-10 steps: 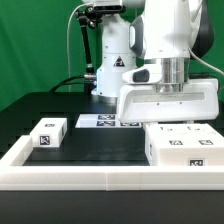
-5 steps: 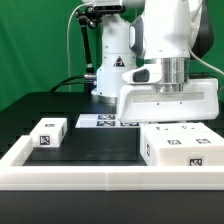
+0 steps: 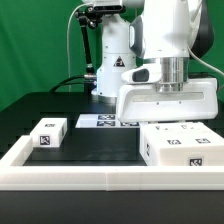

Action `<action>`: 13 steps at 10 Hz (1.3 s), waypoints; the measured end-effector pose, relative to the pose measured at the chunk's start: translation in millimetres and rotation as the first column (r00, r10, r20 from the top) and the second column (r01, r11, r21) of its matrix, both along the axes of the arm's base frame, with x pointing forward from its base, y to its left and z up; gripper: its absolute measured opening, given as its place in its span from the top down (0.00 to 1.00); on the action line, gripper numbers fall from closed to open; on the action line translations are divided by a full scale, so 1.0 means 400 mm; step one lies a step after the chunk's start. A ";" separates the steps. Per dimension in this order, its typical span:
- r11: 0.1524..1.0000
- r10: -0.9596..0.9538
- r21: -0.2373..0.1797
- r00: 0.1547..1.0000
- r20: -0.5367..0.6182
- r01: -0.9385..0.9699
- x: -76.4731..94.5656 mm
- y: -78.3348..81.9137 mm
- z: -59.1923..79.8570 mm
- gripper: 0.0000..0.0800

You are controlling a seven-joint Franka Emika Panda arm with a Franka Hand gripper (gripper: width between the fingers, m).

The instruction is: Assemble cabinet

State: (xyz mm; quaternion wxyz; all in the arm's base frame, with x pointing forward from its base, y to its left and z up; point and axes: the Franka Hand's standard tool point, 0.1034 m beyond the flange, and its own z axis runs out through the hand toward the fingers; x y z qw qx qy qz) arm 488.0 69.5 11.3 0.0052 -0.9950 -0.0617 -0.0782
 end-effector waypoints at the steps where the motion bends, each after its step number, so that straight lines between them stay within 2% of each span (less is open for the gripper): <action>1: 1.000 0.000 0.001 1.000 -0.002 0.000 -0.001 0.001 0.014 0.73; 4: 1.000 0.009 0.001 1.000 -0.023 -0.009 -0.001 0.001 0.055 0.73; 6: 1.000 0.013 0.002 0.999 -0.040 -0.013 0.005 0.002 0.104 0.73; 10: 1.000 0.011 0.000 0.999 -0.047 -0.011 0.000 -0.003 0.095 0.73; 11: 1.000 0.010 0.000 0.999 -0.050 -0.010 0.001 -0.004 0.100 0.73; 13: 1.000 0.010 0.001 0.998 -0.069 -0.010 0.002 -0.003 0.131 0.73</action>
Offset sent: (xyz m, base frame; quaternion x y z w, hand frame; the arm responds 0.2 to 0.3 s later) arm -0.0023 0.0096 0.0231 0.0206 -0.0358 -0.0401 0.9983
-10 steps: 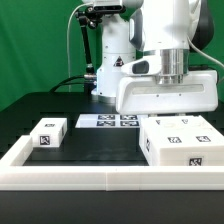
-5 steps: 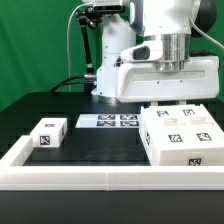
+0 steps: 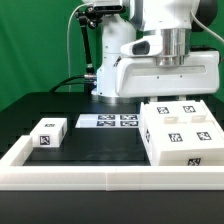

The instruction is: Assemble cabinet

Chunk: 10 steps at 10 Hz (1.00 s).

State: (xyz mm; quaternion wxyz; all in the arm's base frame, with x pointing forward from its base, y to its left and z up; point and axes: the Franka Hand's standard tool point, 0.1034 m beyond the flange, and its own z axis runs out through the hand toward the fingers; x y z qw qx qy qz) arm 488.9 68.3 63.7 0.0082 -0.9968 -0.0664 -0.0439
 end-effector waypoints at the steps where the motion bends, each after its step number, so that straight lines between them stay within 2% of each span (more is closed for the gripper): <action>1: 1.000 0.000 0.001 1.000 -0.016 0.000 0.003 0.002 0.026 0.73; 3: 1.000 -0.007 0.004 0.999 -0.034 0.008 0.021 0.015 0.074 0.73; 5: 1.000 -0.007 0.003 0.999 -0.036 0.007 0.014 0.011 0.058 0.73; 7: 1.000 -0.007 0.002 0.999 -0.036 0.007 0.013 0.011 0.057 0.73; 8: 1.000 -0.006 0.002 0.999 -0.040 0.006 0.013 0.010 0.059 0.73; 10: 1.000 -0.010 0.002 0.998 -0.059 0.010 0.019 0.011 0.083 0.73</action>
Offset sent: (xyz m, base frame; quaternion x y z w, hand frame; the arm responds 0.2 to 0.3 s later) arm 0.0000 0.0000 0.0000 0.0000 0.0000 0.0000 1.0000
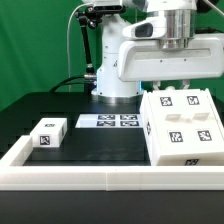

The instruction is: Assemble cabinet

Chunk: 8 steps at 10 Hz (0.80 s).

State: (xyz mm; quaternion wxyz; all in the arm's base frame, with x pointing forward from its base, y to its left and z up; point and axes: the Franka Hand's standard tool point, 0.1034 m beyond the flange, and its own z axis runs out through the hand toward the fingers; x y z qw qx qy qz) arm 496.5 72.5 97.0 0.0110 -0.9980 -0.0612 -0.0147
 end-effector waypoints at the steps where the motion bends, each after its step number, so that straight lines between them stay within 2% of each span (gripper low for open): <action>1: 1.000 0.001 0.000 1.000 -0.021 -0.001 0.012 0.005 0.025 0.73; 3: 1.000 0.004 0.002 0.999 -0.041 -0.004 0.051 0.013 0.072 0.74; 8: 1.000 0.005 0.002 0.999 -0.038 -0.005 0.049 0.012 0.067 0.76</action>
Offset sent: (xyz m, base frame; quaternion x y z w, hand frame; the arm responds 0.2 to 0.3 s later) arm 0.0000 0.0000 0.0000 0.0000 0.0000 0.0000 1.0000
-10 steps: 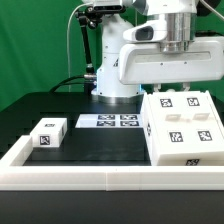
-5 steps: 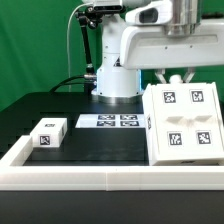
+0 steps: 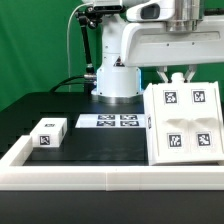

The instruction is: Assemble cabinet

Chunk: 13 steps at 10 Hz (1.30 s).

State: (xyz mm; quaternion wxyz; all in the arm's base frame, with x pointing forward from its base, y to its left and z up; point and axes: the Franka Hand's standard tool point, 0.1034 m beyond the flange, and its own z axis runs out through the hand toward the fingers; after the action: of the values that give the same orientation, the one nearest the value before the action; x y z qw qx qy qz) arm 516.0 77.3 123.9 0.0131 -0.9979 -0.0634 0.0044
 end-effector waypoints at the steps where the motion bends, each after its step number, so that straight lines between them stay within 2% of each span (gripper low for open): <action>1: 1.000 0.001 0.001 1.000 0.003 -0.001 0.010 0.001 0.007 0.77; 4: 1.000 0.002 0.001 1.000 -0.011 -0.002 0.047 0.003 0.032 0.78; 8: 1.000 0.004 0.000 1.000 -0.011 -0.004 0.050 0.003 0.029 0.82; 10: 1.000 0.004 0.000 1.000 -0.011 -0.004 0.050 0.003 0.029 0.39; 11: 1.000 0.004 0.000 1.000 -0.011 -0.004 0.050 0.003 0.029 0.39; 12: 1.000 0.004 0.000 1.000 -0.011 -0.004 0.050 0.003 0.029 0.14; 13: 1.000 0.004 0.000 1.000 -0.011 -0.004 0.050 0.003 0.029 0.14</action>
Offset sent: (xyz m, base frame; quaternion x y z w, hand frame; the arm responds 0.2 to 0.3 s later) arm 0.0222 -0.0010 0.0109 -0.0009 -0.0308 -0.0125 0.9994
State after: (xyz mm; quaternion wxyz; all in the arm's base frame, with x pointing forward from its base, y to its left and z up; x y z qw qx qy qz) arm 536.0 78.7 135.4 0.0137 -0.9977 -0.0655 0.0100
